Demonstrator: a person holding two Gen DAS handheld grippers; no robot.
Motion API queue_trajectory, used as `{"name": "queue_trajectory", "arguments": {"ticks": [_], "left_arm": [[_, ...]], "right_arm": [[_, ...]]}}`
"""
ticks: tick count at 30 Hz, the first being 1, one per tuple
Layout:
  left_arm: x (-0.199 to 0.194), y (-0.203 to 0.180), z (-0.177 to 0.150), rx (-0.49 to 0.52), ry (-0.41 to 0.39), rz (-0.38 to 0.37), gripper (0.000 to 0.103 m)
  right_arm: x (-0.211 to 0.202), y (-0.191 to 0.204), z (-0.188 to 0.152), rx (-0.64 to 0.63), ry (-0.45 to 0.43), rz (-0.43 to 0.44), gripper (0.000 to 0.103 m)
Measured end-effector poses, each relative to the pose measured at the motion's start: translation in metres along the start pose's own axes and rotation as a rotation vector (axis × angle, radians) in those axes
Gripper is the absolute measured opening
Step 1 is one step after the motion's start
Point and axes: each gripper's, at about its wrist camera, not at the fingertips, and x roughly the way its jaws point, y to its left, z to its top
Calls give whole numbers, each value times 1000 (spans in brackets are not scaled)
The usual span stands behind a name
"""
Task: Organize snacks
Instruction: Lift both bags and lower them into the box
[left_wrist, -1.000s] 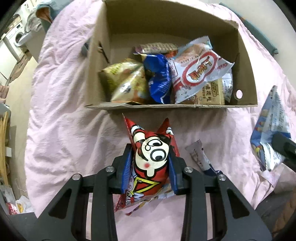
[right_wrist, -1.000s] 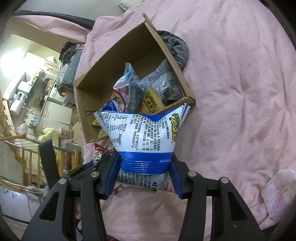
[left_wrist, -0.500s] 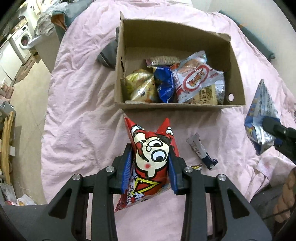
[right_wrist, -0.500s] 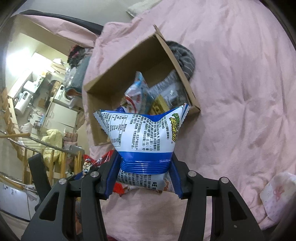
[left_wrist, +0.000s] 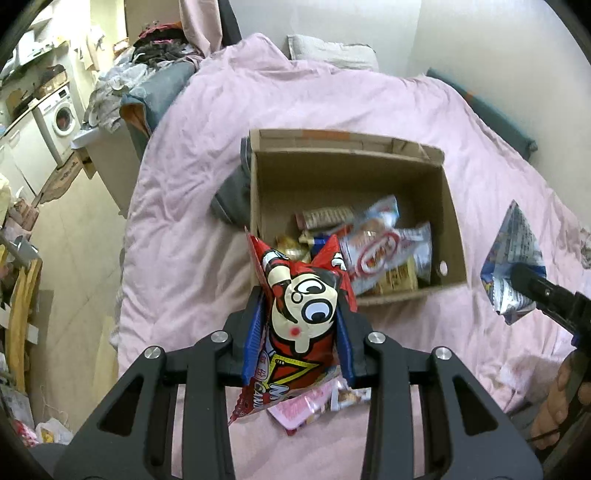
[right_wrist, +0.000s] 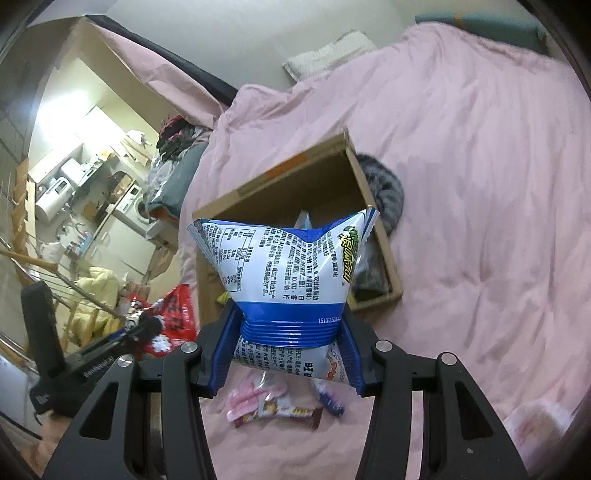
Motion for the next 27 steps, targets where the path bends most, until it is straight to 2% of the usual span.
{"name": "queue_trajectory", "arguments": {"ticks": [4, 11, 18, 22, 27], "left_arm": [[7, 4, 17, -14, -13, 4, 31], [30, 3, 37, -23, -7, 0, 31], [57, -1, 60, -3, -13, 16, 31], [71, -2, 72, -5, -17, 18, 31], [92, -4, 87, -11, -27, 11, 31]], "right_arm": [[6, -1, 15, -11, -28, -31, 52], [41, -10, 28, 37, 22, -42, 52], [72, -1, 51, -33, 19, -93, 52], [95, 9, 62, -118, 16, -144, 52], [118, 15, 70, -165, 35, -164, 52]]}}
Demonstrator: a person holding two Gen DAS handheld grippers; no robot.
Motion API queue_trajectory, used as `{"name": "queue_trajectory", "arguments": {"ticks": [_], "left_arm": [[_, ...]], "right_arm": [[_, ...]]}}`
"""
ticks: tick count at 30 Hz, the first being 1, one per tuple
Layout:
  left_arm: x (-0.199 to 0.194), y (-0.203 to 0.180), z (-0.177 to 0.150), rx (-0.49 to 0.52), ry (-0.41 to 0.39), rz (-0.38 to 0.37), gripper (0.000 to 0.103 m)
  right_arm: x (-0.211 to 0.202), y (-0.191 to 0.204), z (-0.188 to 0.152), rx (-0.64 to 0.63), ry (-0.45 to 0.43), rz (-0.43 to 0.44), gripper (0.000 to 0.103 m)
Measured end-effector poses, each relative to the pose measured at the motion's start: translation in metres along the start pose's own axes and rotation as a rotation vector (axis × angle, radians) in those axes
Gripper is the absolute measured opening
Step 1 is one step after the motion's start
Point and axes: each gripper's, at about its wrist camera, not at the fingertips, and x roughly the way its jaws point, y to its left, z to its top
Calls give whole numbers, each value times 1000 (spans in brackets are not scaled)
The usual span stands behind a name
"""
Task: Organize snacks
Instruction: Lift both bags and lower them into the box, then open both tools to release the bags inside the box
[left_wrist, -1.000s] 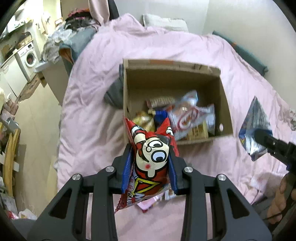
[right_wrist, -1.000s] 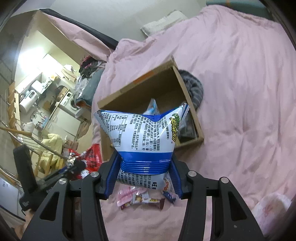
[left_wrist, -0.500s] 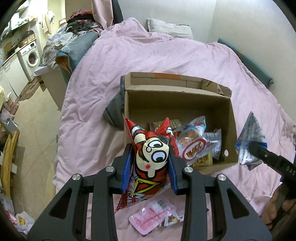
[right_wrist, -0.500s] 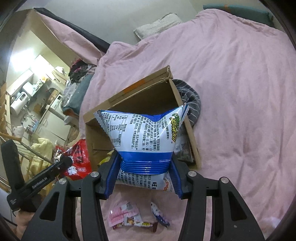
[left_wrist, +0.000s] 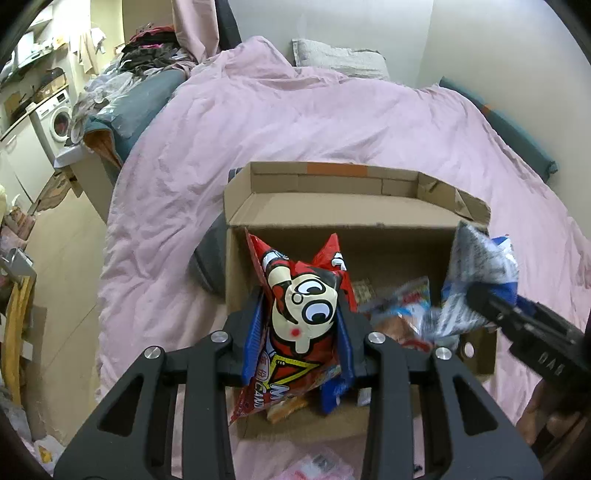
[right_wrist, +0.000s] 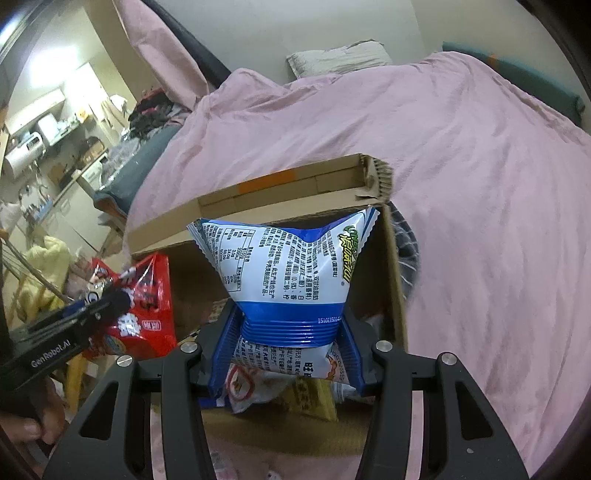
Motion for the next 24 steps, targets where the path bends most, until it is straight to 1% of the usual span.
{"name": "queue_trajectory", "arguments": {"ticks": [3, 5, 7, 9, 13, 17, 20, 21, 22, 23, 24], "left_arm": [[13, -4, 3, 7, 8, -7, 31], [24, -7, 3, 11, 25, -8, 31], [32, -9, 4, 14, 37, -11, 31], [39, -12, 3, 24, 44, -10, 31], [46, -17, 1, 50, 44, -4, 31], [46, -19, 1, 51, 44, -1, 33], [47, -20, 1, 51, 43, -3, 33], [48, -21, 1, 49, 46, -6, 33], [48, -20, 1, 47, 50, -6, 33], [48, -21, 1, 43, 56, -6, 34], [48, -20, 2, 39, 60, -6, 34]], "right_arm": [[15, 3, 1, -12, 28, -5, 52], [26, 6, -2, -41, 53, -47, 53], [31, 9, -4, -68, 58, -99, 55], [33, 10, -5, -77, 64, -121, 55], [34, 0, -4, -25, 88, -96, 56], [34, -13, 1, 48, 98, -47, 56], [32, -16, 3, 77, 103, -15, 57], [30, -16, 2, 84, 100, -6, 59], [28, -16, 3, 91, 94, 4, 68], [26, -16, 4, 97, 87, 12, 74], [21, -16, 6, 104, 70, 17, 84]]}}
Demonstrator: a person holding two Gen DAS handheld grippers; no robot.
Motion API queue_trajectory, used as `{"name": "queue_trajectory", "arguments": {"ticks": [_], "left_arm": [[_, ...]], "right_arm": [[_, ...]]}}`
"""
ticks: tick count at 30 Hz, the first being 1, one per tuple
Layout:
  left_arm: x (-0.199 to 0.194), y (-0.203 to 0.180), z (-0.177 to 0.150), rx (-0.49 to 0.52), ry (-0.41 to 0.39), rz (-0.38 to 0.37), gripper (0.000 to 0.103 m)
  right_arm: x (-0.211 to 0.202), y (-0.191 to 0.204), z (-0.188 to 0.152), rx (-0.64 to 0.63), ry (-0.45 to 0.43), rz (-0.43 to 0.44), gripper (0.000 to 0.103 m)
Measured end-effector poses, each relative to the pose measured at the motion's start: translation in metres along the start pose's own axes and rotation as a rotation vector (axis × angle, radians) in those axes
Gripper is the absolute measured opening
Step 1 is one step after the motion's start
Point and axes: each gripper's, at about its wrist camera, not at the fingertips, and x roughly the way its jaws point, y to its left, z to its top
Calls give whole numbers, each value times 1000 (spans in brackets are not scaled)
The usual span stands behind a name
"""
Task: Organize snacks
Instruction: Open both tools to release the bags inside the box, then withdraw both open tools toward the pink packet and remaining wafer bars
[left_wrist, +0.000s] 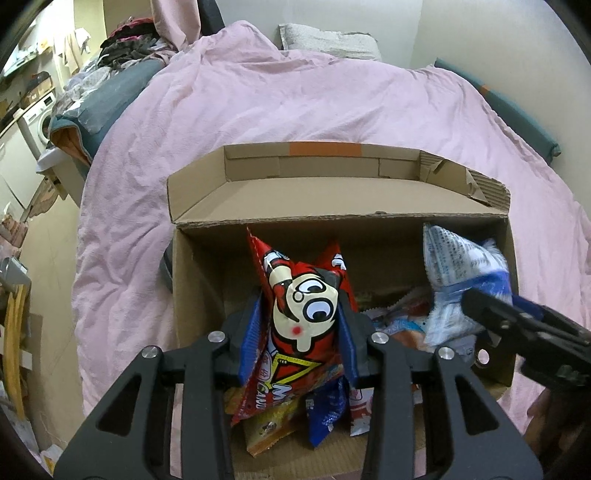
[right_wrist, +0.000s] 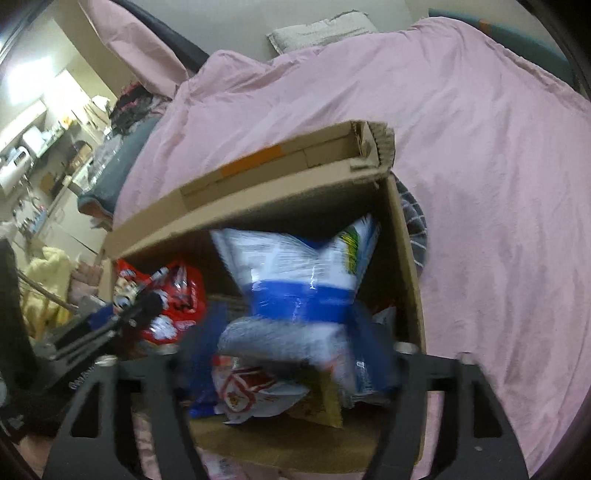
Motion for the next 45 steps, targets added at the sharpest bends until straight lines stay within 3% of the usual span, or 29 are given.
{"name": "queue_trajectory", "arguments": {"ticks": [1, 5, 7, 24, 45], "left_arm": [[-1, 1, 0, -8, 6, -7, 39], [-15, 8, 1, -40, -35, -47, 83], [-23, 8, 1, -34, -75, -15, 89], [-47, 8, -13, -9, -72, 44, 89], [-100, 41, -67, -15, -83, 58, 89]], "right_arm": [[-4, 1, 0, 1, -17, -4, 88], [-17, 5, 3, -19, -38, -24, 101], [-29, 6, 3, -29, -91, -27, 103], [-42, -4, 6, 14, -104, 2, 103], [-81, 13, -38, -16, -101, 11, 103]]}}
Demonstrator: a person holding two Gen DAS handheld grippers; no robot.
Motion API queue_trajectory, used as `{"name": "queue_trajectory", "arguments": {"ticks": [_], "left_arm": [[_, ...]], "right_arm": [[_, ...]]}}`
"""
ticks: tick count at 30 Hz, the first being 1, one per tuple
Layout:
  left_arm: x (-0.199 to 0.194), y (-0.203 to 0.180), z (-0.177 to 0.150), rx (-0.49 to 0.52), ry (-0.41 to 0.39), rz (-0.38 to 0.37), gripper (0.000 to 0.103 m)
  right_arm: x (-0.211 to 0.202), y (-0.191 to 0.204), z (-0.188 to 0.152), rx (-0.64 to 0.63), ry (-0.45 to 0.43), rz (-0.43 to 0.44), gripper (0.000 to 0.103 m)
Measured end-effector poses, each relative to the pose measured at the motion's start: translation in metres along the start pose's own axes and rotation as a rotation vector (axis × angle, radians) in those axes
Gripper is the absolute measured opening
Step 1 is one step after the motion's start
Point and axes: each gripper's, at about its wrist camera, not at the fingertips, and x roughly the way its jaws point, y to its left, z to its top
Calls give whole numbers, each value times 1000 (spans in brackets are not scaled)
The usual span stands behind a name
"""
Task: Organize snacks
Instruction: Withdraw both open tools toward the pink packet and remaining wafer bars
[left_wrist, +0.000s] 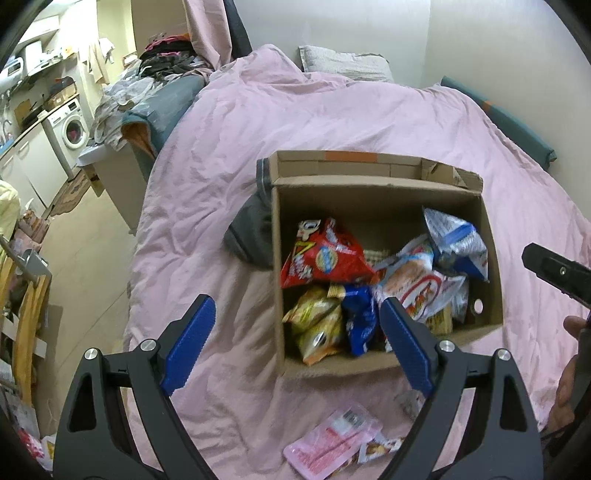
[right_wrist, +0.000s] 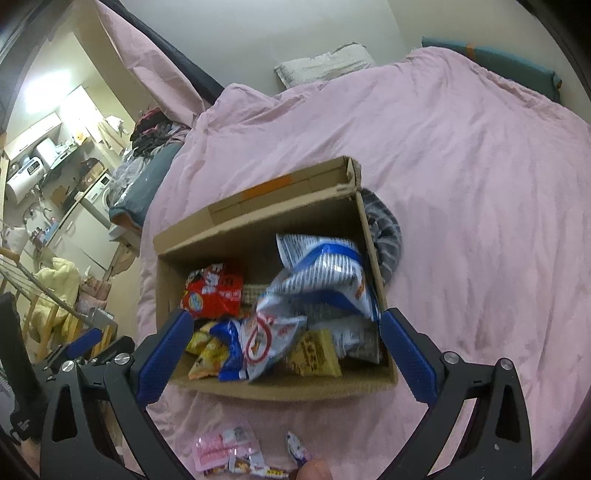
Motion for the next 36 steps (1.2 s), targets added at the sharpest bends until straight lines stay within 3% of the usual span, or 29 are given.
{"name": "queue_trajectory", "arguments": {"ticks": [13, 25, 32, 36], "left_arm": [[-4, 31, -56, -30, 68, -27, 89], [4, 27, -76, -11, 126, -93, 89], [20, 20, -88, 26, 211, -100, 89], [35, 3, -100, 102, 307, -143, 89]], "right_arm": [[-13, -1, -50, 26, 75, -1, 103], [-8, -10, -88, 22, 161, -57, 103], [-3, -35, -98, 110, 215, -49, 103], [0, -41, -97, 150, 223, -46, 103]]}}
